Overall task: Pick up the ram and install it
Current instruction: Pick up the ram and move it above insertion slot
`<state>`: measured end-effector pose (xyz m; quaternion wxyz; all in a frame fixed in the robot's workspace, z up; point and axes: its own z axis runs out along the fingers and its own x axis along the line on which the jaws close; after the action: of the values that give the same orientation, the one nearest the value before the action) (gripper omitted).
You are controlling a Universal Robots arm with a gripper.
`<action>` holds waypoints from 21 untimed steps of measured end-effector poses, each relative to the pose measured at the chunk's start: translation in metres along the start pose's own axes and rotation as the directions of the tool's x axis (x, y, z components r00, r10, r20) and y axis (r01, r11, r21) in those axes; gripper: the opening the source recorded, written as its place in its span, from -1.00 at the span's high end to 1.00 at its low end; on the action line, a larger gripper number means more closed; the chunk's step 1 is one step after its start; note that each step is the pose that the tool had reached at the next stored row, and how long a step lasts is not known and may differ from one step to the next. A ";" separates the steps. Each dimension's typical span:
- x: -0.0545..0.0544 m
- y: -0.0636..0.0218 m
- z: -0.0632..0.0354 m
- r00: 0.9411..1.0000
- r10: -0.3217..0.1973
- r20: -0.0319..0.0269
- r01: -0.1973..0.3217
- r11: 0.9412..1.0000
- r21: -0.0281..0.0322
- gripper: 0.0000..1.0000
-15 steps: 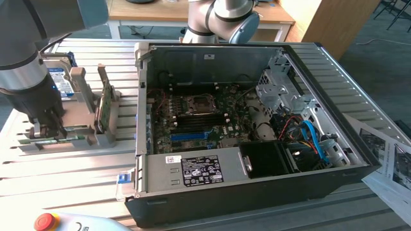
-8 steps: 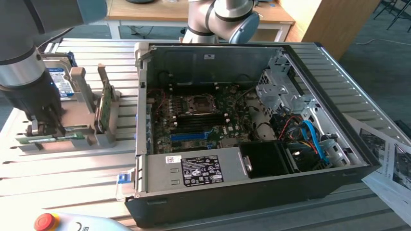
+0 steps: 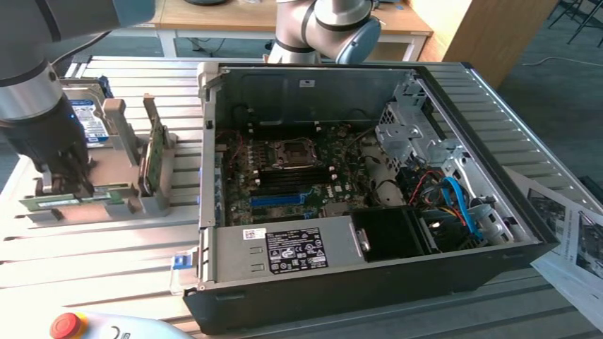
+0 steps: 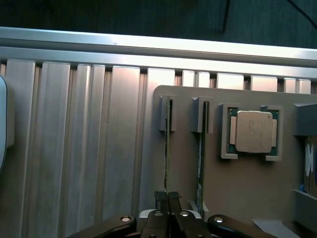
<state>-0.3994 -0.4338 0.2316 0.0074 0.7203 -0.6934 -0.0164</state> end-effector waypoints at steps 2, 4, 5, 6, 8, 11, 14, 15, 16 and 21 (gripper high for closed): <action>0.000 0.0001 -0.0025 1.000 0.000 0.000 0.000 1.000 0.000 0.76; 0.000 0.0002 -0.0045 1.000 0.000 -0.001 0.000 1.000 0.000 0.76; 0.000 0.0002 -0.0054 1.000 0.000 -0.001 0.000 1.000 0.000 0.76; 0.000 0.0002 -0.0063 1.000 0.000 -0.001 0.000 1.000 0.000 0.76; 0.000 0.0003 -0.0084 1.000 0.001 -0.001 -0.001 1.000 0.000 0.76; 0.000 0.0004 -0.0119 1.000 0.002 -0.002 -0.002 1.000 0.000 0.76; 0.000 0.0005 -0.0147 1.000 0.003 -0.002 -0.003 1.000 0.000 0.76; 0.000 0.0006 -0.0156 1.000 0.004 -0.002 -0.004 1.000 0.000 0.76; 0.000 0.0006 -0.0164 1.000 0.004 -0.002 -0.004 1.000 0.000 0.76; 0.000 0.0007 -0.0209 1.000 0.008 -0.002 -0.008 1.000 0.000 0.76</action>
<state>-0.3994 -0.4338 0.2525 0.0081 0.7176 -0.6963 -0.0156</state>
